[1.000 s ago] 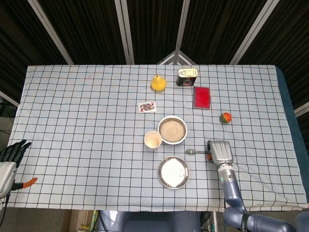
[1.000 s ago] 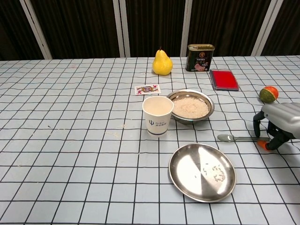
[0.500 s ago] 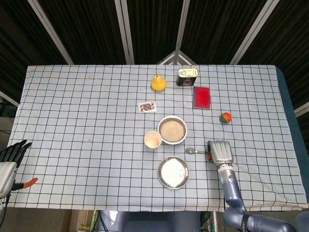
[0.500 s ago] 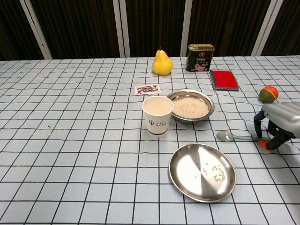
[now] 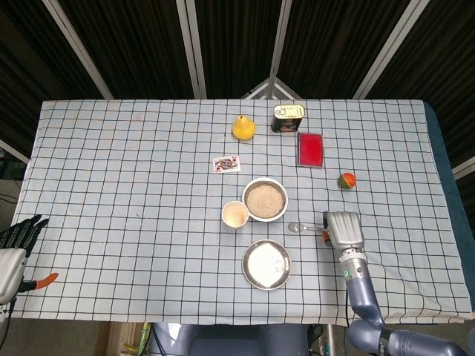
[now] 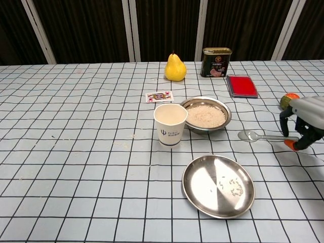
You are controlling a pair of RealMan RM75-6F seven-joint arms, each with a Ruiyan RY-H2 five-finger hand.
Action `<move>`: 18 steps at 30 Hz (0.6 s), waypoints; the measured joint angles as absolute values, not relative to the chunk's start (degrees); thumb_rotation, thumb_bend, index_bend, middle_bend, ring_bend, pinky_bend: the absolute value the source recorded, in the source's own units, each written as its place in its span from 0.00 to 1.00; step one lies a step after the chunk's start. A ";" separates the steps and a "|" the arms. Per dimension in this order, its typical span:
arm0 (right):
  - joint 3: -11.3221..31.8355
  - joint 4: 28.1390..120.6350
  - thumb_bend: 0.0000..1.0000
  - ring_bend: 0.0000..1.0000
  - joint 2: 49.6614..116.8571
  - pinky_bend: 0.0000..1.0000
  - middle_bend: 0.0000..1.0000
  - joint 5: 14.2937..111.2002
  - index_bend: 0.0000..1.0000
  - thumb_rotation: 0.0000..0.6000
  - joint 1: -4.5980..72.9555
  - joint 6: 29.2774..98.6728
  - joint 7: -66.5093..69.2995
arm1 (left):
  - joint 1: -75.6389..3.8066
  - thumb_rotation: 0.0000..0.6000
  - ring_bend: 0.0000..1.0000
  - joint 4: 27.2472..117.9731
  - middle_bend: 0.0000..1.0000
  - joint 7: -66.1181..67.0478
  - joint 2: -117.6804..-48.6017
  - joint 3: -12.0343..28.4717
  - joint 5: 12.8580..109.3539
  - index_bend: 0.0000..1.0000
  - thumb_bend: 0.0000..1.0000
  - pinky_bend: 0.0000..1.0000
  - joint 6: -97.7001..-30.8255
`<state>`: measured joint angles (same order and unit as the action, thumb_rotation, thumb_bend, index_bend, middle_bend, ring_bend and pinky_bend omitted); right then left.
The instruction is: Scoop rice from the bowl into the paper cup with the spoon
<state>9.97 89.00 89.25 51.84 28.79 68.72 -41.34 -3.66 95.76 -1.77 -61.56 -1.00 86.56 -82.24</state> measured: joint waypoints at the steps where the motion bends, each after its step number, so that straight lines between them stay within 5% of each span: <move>1: 10.20 90.13 0.48 1.00 88.35 0.98 0.96 51.65 0.60 1.00 28.89 69.13 -42.12 | -3.68 1.00 0.00 95.70 0.00 -1.78 -61.58 -0.94 86.50 0.00 0.02 0.00 -82.26; 18: 14.36 102.47 0.49 1.00 78.44 0.98 0.96 36.72 0.62 1.00 36.01 71.19 -60.18 | -4.33 1.00 0.00 95.82 0.00 -3.30 -60.50 -1.38 86.82 0.00 0.02 0.00 -80.75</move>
